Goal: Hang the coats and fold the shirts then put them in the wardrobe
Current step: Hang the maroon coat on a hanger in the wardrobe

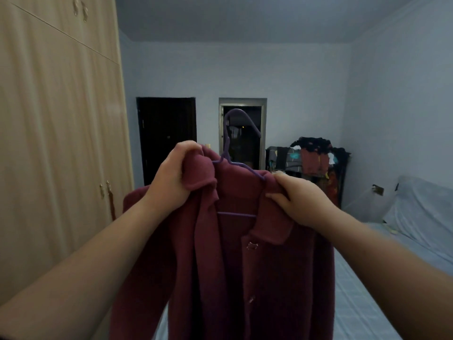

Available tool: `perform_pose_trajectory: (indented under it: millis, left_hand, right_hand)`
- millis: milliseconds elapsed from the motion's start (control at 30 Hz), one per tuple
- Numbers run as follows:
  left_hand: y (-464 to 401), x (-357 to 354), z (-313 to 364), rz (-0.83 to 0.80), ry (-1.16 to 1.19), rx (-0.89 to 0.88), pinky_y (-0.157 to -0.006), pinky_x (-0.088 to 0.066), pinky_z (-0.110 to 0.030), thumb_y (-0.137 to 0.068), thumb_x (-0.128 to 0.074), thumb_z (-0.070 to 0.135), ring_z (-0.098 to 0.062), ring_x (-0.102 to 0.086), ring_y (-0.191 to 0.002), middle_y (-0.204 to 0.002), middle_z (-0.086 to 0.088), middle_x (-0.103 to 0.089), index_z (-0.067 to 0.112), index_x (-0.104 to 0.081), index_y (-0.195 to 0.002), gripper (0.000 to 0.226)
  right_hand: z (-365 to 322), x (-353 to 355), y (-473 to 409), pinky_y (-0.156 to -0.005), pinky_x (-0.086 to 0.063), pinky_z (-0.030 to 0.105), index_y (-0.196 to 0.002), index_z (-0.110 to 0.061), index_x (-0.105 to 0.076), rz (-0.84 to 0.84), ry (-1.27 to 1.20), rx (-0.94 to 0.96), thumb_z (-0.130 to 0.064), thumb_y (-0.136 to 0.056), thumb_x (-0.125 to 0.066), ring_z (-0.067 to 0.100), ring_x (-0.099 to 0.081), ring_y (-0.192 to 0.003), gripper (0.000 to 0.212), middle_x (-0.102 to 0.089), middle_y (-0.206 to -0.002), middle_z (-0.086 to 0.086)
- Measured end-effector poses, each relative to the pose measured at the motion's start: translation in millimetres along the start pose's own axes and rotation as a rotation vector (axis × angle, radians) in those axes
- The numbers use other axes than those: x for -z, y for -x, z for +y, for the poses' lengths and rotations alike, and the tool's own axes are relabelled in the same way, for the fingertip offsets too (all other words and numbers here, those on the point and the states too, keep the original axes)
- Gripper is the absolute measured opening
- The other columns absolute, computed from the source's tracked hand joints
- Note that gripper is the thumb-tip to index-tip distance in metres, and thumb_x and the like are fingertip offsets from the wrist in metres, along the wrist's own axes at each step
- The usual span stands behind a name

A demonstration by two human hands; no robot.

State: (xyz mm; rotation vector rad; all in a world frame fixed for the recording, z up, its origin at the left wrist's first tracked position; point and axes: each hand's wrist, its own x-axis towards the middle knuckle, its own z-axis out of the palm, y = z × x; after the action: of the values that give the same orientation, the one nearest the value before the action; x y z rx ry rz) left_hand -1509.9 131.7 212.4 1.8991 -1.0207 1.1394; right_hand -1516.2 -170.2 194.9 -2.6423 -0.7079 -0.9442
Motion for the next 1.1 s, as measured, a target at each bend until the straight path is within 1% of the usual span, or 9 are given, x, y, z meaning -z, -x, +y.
perform_pose_trajectory:
  millis: [100, 200, 433, 567, 733, 833, 933, 1000, 1100]
  left_hand:
    - [1, 13, -18, -0.057, -0.125, -0.011, -0.101, -0.044, -0.037, -0.086, -0.067, -0.002, -0.016, -0.057, -0.118, -0.128, -0.005, -0.059, 0.016, -0.044, -0.139, 0.061]
    - [8, 25, -25, -0.047, -0.219, -0.030, -0.094, -0.046, -0.027, -0.082, -0.065, 0.000, -0.008, -0.058, -0.106, -0.115, 0.000, -0.061, 0.019, -0.060, -0.125, 0.047]
    - [23, 40, -34, -0.063, -0.376, 0.163, -0.092, -0.050, -0.031, -0.079, -0.061, 0.036, -0.017, -0.065, -0.105, -0.117, 0.002, -0.069, 0.032, -0.058, -0.132, 0.053]
    - [36, 33, -35, 0.018, -0.380, 0.282, -0.103, -0.047, -0.035, -0.087, -0.058, 0.030, -0.014, -0.061, -0.117, -0.128, 0.007, -0.065, 0.030, -0.061, -0.131, 0.044]
    - [37, -10, -12, -0.190, -0.247, 0.020, -0.114, -0.028, -0.017, -0.094, -0.060, 0.018, -0.003, -0.039, -0.138, -0.152, 0.007, -0.042, 0.022, -0.052, -0.141, 0.048]
    - [36, -7, -19, -0.332, -0.073, 0.198, -0.117, -0.024, -0.019, -0.092, -0.060, 0.004, 0.000, -0.030, -0.143, -0.157, 0.012, -0.032, 0.034, -0.055, -0.138, 0.055]
    - [24, 1, -18, -0.106, 0.304, 0.447, -0.098, -0.050, -0.041, -0.078, -0.042, -0.007, -0.015, -0.062, -0.115, -0.125, 0.003, -0.065, 0.028, -0.066, -0.112, 0.054]
    - [10, 3, -9, -0.048, 0.355, 0.560, -0.083, -0.050, -0.035, -0.091, -0.047, 0.005, -0.017, -0.066, -0.098, -0.110, -0.004, -0.071, 0.024, -0.059, -0.106, 0.027]
    - [-7, 6, 2, -0.475, 0.336, 0.800, -0.079, -0.054, -0.024, -0.102, -0.049, 0.032, -0.012, -0.068, -0.099, -0.111, 0.000, -0.072, 0.031, -0.062, -0.119, 0.021]
  right_hand:
    - [-2, 1, -7, -0.064, -0.049, 0.038, -0.095, -0.030, -0.048, 0.198, 0.080, 0.006, -0.051, -0.097, -0.046, 0.028, -0.065, -0.076, 0.021, -0.068, -0.085, -0.006]
    - [3, 2, -12, -0.059, -0.041, 0.033, -0.093, -0.029, -0.051, 0.295, 0.116, -0.017, -0.049, -0.099, -0.044, 0.028, -0.065, -0.074, 0.023, -0.068, -0.083, -0.005]
    - [29, -2, -10, -0.060, -0.044, 0.032, -0.100, -0.031, -0.053, 0.237, 0.164, -0.056, -0.046, -0.099, -0.046, 0.025, -0.067, -0.076, 0.016, -0.069, -0.088, -0.007]
    - [31, -2, -7, -0.064, -0.047, 0.036, -0.110, -0.031, -0.056, 0.249, 0.148, -0.105, -0.043, -0.097, -0.051, 0.031, -0.069, -0.081, 0.018, -0.072, -0.093, -0.002]
    - [28, -2, -3, -0.066, -0.048, 0.038, -0.108, -0.032, -0.055, 0.220, 0.110, -0.155, -0.046, -0.098, -0.047, 0.034, -0.067, -0.083, 0.019, -0.072, -0.093, 0.000]
    - [30, -2, 1, -0.067, -0.046, 0.036, -0.108, -0.034, -0.055, 0.195, 0.071, -0.191, -0.048, -0.098, -0.047, 0.034, -0.066, -0.085, 0.019, -0.071, -0.093, -0.001]
    - [30, -5, 4, -0.071, -0.051, 0.039, -0.106, -0.035, -0.055, 0.166, 0.045, -0.191, -0.049, -0.097, -0.047, 0.032, -0.066, -0.085, 0.018, -0.071, -0.093, -0.002]
    - [27, -9, 4, -0.071, -0.052, 0.040, -0.104, -0.034, -0.054, 0.136, 0.019, -0.162, -0.048, -0.096, -0.048, 0.030, -0.066, -0.084, 0.017, -0.070, -0.091, -0.003]
    - [21, -16, 2, -0.072, -0.052, 0.040, -0.106, -0.033, -0.054, 0.104, 0.014, -0.113, -0.048, -0.095, -0.048, 0.027, -0.066, -0.084, 0.019, -0.070, -0.092, -0.004]
